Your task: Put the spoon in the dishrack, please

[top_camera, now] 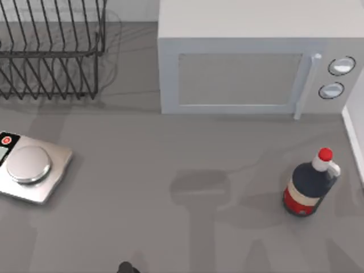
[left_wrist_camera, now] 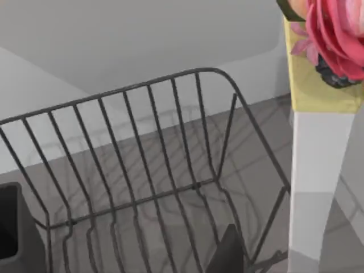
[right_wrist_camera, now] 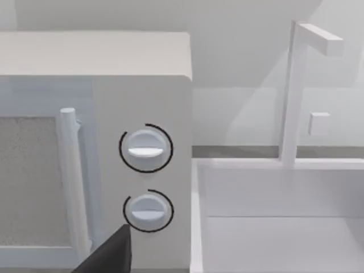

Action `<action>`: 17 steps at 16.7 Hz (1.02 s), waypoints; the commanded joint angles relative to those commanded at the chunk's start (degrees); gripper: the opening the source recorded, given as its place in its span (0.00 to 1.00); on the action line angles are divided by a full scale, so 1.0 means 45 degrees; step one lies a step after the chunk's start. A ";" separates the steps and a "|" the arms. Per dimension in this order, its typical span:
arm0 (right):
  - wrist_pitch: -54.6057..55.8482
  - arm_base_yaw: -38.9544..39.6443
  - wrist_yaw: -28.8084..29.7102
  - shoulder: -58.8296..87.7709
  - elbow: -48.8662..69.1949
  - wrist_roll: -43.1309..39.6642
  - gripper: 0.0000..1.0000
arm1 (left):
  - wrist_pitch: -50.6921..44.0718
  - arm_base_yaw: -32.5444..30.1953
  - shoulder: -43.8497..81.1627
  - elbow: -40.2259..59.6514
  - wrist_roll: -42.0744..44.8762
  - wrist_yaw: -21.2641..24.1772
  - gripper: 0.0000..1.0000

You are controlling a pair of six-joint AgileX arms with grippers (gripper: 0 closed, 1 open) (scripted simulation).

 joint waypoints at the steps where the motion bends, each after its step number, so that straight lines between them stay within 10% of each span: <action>1: 0.0000 0.0000 0.0000 0.0000 0.0000 0.0000 1.00 | 0.1056 0.0575 -0.0855 -0.0721 -0.0406 0.0135 0.00; 7: 0.0000 0.0000 0.0000 0.0000 0.0000 0.0000 1.00 | 0.5118 0.3046 -0.4573 -0.3734 -0.2217 0.0728 0.00; 17: 0.0000 0.0000 0.0000 0.0000 0.0000 0.0000 1.00 | 0.6227 0.3038 -0.3964 -0.3969 -0.2337 0.0765 0.00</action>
